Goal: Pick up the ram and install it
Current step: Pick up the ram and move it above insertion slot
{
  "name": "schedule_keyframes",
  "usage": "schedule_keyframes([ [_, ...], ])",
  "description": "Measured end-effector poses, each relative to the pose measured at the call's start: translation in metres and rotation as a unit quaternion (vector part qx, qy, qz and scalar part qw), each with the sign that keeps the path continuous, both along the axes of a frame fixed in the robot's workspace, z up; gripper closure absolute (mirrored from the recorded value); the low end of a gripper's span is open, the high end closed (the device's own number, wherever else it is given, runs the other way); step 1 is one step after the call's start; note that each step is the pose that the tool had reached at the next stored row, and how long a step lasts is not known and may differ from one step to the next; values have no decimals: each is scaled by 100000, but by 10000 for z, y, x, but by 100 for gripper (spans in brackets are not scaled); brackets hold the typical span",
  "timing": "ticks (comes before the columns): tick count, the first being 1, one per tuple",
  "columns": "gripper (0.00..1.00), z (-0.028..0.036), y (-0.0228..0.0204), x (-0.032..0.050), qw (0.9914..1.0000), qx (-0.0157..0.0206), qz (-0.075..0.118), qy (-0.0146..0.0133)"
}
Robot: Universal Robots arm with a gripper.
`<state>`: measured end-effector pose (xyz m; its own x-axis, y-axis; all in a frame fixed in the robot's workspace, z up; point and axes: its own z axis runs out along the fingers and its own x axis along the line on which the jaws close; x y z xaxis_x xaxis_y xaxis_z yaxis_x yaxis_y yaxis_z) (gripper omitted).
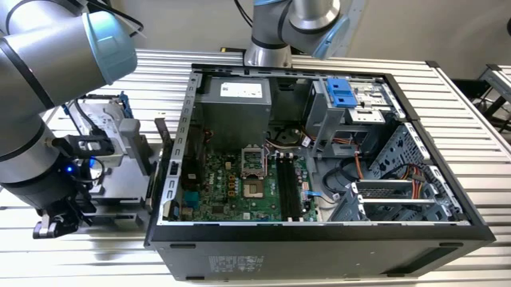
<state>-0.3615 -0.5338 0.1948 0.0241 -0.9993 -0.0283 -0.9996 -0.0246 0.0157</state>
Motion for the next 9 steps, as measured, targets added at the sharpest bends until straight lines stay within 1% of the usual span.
schedule_keyframes([
  [4,0,-1,1,-2,100000,-26,-2,-7],
  [5,100,0,0,-4,100000,-41,-4,-1],
  [9,100,0,0,-6,100000,-69,-4,-1],
])
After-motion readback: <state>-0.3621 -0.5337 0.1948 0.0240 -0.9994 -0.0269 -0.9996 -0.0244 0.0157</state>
